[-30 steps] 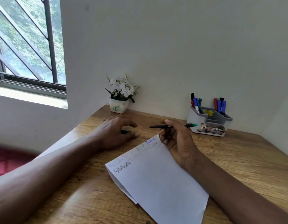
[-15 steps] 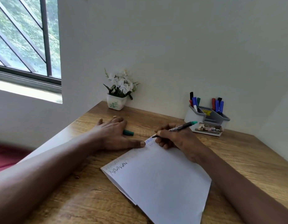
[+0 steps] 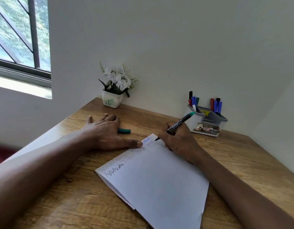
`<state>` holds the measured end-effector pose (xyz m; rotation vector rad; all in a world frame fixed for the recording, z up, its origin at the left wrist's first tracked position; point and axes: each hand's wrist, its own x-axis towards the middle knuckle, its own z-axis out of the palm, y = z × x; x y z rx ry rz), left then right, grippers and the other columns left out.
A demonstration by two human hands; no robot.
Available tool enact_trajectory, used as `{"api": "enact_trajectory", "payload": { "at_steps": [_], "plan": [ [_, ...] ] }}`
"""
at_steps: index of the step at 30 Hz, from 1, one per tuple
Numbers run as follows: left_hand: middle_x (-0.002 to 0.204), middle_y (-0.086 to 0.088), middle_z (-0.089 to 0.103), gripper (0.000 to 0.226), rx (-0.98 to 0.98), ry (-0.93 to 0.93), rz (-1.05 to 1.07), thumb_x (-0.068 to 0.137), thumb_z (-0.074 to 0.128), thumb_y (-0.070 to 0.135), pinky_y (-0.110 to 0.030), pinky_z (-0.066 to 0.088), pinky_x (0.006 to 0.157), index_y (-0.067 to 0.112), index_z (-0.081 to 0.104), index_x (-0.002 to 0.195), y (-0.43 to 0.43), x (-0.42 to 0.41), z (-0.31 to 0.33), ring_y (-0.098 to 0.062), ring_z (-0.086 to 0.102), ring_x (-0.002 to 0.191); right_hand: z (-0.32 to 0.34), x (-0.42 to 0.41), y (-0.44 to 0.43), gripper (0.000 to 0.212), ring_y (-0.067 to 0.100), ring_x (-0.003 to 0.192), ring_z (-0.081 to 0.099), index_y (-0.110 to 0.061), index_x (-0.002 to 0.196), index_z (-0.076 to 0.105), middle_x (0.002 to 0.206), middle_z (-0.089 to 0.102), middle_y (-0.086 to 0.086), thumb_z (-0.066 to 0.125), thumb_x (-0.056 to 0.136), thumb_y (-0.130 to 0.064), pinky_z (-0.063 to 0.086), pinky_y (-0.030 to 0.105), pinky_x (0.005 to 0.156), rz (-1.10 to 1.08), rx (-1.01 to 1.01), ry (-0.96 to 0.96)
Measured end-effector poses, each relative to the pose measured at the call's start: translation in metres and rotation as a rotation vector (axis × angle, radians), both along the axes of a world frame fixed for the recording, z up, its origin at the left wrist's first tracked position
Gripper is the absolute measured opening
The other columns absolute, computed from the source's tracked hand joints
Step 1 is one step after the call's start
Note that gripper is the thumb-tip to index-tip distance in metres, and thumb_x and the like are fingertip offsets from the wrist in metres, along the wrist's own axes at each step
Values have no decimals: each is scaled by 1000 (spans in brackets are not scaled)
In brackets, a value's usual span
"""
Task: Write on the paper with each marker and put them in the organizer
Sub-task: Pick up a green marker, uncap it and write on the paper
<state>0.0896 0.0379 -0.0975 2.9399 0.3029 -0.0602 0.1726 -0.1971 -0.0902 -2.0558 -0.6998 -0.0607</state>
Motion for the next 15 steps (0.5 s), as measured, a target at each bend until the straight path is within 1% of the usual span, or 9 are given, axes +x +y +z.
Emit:
{"api": "enact_trajectory", "payload": {
  "at_steps": [3,6,10,15],
  "plan": [
    [170,3,14,152,-2,-12,-2,39,20,112,-67,5,121,19,22,159,1,0,0,-17,9,157,-2,1,0,25,18,49,48,9,75,55,55,52,12,67,85,-11,41,31,49,20,-9,-18],
    [170,2,13,151,0,-11,-2,39,20,112,-66,5,121,20,22,159,1,0,0,-18,9,157,-2,1,0,26,20,55,45,8,77,54,57,50,9,67,85,-13,38,32,53,38,-34,-18],
    [171,2,12,151,0,-9,-2,39,19,112,-66,4,121,20,22,160,0,-1,2,-18,8,157,-2,0,0,25,17,57,48,5,80,60,59,53,5,66,89,-17,41,32,54,41,-44,-6],
    [170,2,13,152,6,-12,-6,38,18,111,-66,5,121,20,22,160,-1,-2,2,-18,9,157,-1,-1,0,24,18,57,48,8,82,60,59,54,8,66,87,-15,40,32,54,40,-40,-18]
  ]
}}
